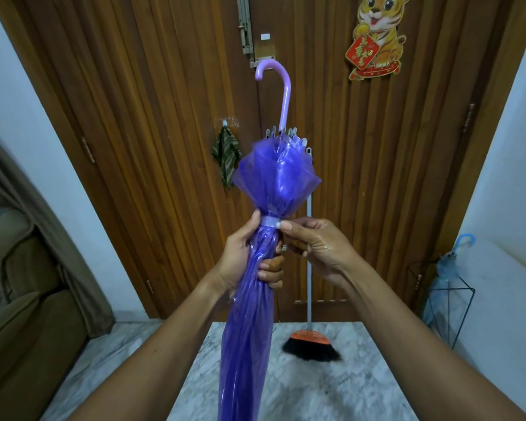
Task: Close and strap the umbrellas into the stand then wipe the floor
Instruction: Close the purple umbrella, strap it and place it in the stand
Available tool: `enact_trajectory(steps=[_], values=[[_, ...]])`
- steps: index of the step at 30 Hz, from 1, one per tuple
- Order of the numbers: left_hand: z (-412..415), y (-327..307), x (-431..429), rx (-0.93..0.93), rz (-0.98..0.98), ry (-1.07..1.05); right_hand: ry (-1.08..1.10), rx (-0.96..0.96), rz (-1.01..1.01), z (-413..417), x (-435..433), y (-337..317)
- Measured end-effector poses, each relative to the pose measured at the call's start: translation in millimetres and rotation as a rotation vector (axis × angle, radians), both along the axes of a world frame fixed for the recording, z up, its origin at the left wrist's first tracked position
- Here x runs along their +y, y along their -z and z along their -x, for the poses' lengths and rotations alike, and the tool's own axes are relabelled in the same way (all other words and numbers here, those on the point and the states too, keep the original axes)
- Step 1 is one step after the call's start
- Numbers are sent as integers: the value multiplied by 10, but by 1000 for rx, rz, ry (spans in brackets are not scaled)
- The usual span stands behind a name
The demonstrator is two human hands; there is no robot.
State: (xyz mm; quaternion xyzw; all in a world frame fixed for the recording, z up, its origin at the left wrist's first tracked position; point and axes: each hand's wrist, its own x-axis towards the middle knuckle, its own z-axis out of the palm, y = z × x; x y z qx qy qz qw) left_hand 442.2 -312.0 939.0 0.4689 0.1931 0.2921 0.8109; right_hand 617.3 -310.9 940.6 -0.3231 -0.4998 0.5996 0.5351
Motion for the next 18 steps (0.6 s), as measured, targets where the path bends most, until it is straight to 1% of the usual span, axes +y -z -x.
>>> enact_trajectory(steps=[4, 8, 12, 15, 18], values=[[-211, -15, 38, 17, 35, 80, -9, 5, 2, -237, 0, -28], [-448, -45, 62, 5, 56, 137, -12, -6, -79, -494, 27, -44], [-730, -94, 106, 0, 40, 168, -62, 88, -154, -747, 114, -56], [-944, -93, 199, 32, 25, 126, -62, 58, -190, -928, 205, -63], [-1150, -66, 307, 104, -17, -44, 19, -8, -197, -1137, 349, -37]])
